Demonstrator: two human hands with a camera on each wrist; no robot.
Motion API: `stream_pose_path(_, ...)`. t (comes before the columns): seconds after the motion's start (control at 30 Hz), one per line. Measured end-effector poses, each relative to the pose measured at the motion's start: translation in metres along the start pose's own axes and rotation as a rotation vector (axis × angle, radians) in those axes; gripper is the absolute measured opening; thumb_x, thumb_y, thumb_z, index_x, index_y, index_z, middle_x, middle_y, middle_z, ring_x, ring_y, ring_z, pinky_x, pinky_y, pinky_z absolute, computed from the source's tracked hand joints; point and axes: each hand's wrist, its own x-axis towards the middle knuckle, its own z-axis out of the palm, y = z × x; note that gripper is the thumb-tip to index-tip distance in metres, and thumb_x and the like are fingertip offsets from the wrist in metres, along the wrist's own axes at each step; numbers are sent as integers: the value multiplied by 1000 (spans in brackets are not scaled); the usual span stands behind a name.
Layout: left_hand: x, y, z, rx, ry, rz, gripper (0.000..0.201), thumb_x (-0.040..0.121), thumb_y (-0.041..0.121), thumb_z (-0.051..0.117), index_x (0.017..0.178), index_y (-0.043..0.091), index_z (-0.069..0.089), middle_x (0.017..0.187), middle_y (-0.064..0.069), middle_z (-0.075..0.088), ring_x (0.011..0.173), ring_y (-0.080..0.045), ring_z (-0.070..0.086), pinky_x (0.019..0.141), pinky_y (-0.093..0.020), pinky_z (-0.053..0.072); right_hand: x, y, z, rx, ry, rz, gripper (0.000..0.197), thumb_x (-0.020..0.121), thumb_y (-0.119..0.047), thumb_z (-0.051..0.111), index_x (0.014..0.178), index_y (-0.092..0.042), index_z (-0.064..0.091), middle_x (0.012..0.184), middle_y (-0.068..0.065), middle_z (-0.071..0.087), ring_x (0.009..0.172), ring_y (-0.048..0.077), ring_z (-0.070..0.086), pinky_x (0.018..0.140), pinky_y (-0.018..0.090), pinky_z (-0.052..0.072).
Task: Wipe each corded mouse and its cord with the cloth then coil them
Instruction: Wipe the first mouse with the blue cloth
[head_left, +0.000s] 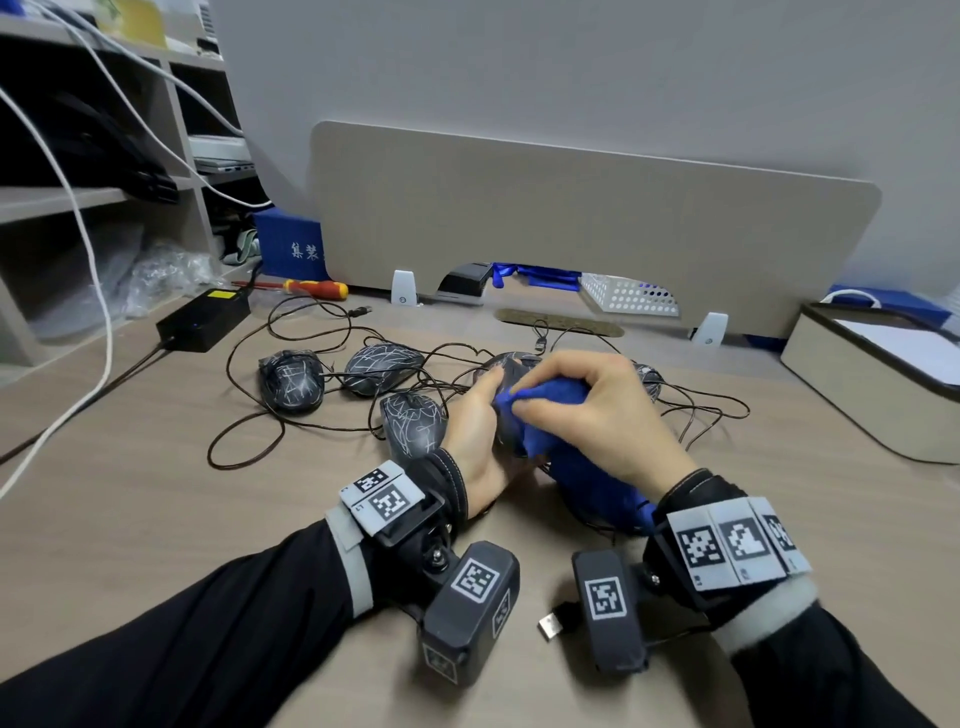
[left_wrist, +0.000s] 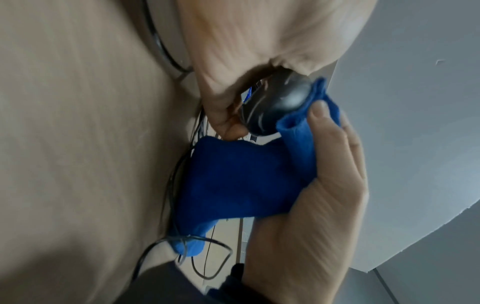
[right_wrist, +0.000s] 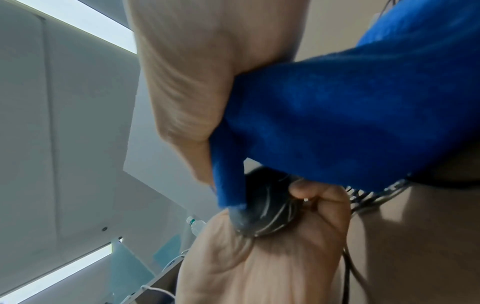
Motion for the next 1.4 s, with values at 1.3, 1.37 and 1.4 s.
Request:
stream_pose_path(1.3,-9,8,-4,-73,31,-77,24,87,29,51,86,8,62,76,-8,61,64,-21,63,58,-26,55,-6,1,-5,6,-186,-12,19,76,-3,83,76,-16,70,74,-16,68,74,-2,61,74,13,46)
stream_pose_path(1.37,-10,8,-1,-76,9,-53,23,87,26,52,96,8,64,83,-8,63,68,-20,64,61,-27,55,-4,6,-9,55,-53,9,16,78,-4,82,78,-15,70,76,-12,69,75,0,62,74,14,47)
stream_pose_path(1.4,-11,8,1,-62,-3,-34,22,88,24,52,96,8,65,82,-8,63,68,-20,63,58,-27,54,-3,10,-12,64,49,22,16,80,-4,81,78,-17,70,77,-10,69,75,0,61,73,14,47)
